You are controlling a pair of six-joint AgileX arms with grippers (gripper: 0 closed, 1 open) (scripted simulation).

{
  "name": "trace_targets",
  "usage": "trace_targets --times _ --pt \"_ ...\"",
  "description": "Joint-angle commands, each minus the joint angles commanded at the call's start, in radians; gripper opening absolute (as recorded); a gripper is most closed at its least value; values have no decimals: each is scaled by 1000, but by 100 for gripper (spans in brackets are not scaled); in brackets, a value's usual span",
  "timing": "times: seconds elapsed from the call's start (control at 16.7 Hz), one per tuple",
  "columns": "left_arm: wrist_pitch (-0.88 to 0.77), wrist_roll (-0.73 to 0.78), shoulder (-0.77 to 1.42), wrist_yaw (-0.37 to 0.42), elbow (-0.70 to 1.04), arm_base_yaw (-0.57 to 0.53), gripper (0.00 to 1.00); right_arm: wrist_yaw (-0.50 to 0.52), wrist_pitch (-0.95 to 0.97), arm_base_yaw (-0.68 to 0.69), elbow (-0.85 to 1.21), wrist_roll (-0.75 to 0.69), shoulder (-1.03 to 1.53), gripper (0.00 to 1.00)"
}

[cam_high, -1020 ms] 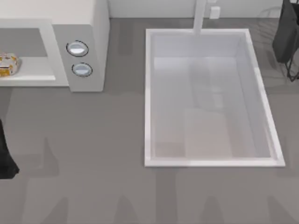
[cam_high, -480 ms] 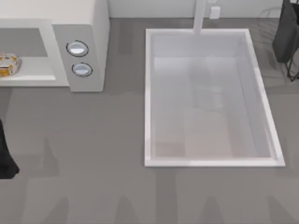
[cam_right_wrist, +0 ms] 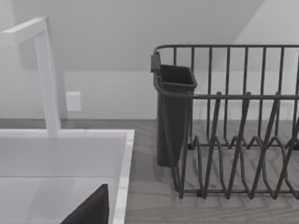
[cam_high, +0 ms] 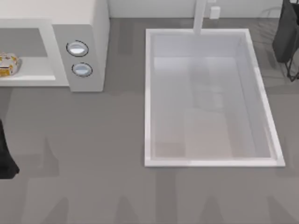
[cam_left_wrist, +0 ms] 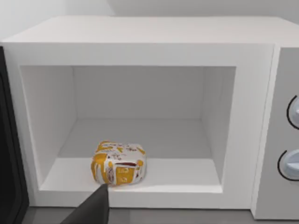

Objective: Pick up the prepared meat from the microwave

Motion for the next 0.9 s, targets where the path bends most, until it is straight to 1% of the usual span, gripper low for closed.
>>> trace_targets --times 0.24,0.42,0.66,0.9 --pt "34 2 60 6 27 5 100 0 0 0 0 0 0 100" --pt "115 8 214 22 91 19 100 0 0 0 0 0 0 100" --pt "281 21 548 53 223 45 100 0 0 0 0 0 0 100" --pt "484 36 970 91 385 78 100 0 0 0 0 0 0 100"
